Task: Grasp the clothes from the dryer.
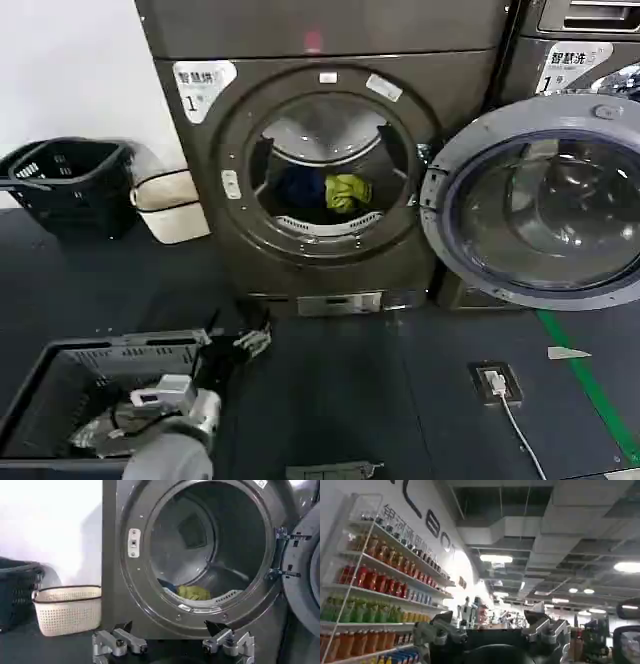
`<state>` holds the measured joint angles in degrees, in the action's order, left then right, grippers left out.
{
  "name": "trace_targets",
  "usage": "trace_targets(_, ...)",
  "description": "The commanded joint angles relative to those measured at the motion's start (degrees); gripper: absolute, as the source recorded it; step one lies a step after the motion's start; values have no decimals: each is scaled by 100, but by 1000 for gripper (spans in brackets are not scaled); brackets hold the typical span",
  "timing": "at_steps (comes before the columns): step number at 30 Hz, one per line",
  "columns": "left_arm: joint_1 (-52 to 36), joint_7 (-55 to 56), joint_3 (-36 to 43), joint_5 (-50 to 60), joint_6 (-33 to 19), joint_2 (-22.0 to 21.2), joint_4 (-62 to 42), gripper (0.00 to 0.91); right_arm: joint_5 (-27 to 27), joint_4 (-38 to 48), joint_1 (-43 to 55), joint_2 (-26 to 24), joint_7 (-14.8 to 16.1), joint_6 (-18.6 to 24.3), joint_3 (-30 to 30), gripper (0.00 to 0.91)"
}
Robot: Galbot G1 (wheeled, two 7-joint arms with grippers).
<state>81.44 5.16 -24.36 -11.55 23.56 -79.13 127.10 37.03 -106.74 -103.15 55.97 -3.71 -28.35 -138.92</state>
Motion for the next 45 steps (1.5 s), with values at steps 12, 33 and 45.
trace_targets(12,-84,-89,32,-22,20,-11,35,907,-17,-97,37,35,70,351,65,907)
trace_targets(33,-164,-117,-68,-126,69,2,100,907,-1,-135,33,28,147,382,65,907)
trace_targets(45,-31,-130,-21,-25,61,-107,220,907,18,-157,12,-32,159,394,104,907)
